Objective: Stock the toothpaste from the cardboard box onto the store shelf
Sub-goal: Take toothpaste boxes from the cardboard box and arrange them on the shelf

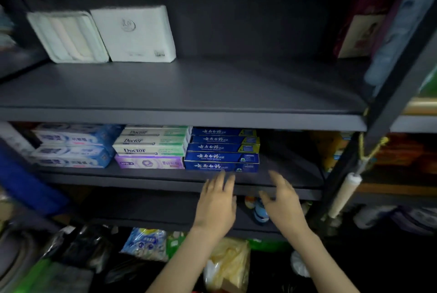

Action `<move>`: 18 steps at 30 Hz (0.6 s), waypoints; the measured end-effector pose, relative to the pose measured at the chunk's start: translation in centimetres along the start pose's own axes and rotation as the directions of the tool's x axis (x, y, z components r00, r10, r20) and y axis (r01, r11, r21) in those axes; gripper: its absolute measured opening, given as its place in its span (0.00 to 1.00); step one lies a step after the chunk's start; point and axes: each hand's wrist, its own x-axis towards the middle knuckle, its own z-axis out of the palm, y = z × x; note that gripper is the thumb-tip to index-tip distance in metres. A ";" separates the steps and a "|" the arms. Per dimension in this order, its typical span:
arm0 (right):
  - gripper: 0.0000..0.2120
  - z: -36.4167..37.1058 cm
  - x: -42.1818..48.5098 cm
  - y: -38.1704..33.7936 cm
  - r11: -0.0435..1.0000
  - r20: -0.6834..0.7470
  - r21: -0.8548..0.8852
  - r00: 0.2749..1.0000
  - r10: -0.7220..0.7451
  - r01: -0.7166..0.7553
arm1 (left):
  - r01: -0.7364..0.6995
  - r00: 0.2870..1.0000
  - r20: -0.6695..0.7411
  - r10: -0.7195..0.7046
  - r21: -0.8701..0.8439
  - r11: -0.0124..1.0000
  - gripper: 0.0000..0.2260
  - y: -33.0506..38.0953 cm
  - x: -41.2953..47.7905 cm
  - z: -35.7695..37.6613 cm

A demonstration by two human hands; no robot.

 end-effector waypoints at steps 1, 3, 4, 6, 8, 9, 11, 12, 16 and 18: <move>0.26 -1.5 -2.2 -0.4 1.000 0.025 -0.006 0.999 -0.020 0.020 | 0.016 0.998 0.056 -0.014 -0.031 0.999 0.24 1.5 -1.6 -1.1; 0.25 -4.6 -6.5 -1.3 0.999 0.066 -0.027 0.997 -0.031 0.033 | 0.034 0.988 0.153 -0.023 -0.068 0.997 0.22 4.7 -4.5 -2.9; 0.24 -6.2 -8.5 -1.6 0.999 0.069 -0.032 0.997 -0.027 0.030 | 0.017 0.985 0.170 -0.003 -0.077 0.997 0.21 6.3 -5.9 -3.8; 0.23 -9.3 -12.2 -1.8 0.999 0.040 -0.051 0.999 -0.002 0.004 | -0.044 0.983 0.171 0.063 -0.114 0.993 0.20 9.4 -8.4 -5.5; 0.21 -12.5 -15.9 -2.0 0.998 -0.005 -0.047 0.999 0.033 -0.033 | -0.114 0.972 0.184 0.143 -0.158 0.981 0.21 12.7 -10.3 -7.0; 0.20 -14.4 -17.7 -2.1 0.998 -0.028 -0.039 0.999 0.044 -0.045 | -0.149 0.966 0.185 0.182 -0.176 0.973 0.21 14.5 -11.1 -7.9; 0.19 -17.5 -20.3 -2.3 0.998 -0.080 -0.053 0.996 0.034 -0.038 | -0.226 0.952 0.160 0.262 -0.213 0.951 0.21 17.5 -12.3 -9.4; 0.18 -19.5 -21.8 -2.3 0.996 -0.118 -0.071 0.992 0.036 -0.045 | -0.274 0.939 0.146 0.312 -0.234 0.933 0.21 19.5 -13.0 -10.3; 0.17 -28.4 -27.2 -1.2 0.990 -0.273 -0.110 0.960 0.058 -0.091 | -0.458 0.859 0.104 0.502 -0.284 0.843 0.21 27.8 -15.2 -13.0; 0.17 -32.7 -29.4 -0.1 0.987 -0.356 -0.114 0.932 0.063 -0.110 | -0.536 0.809 0.082 0.582 -0.304 0.787 0.21 32.3 -15.6 -14.1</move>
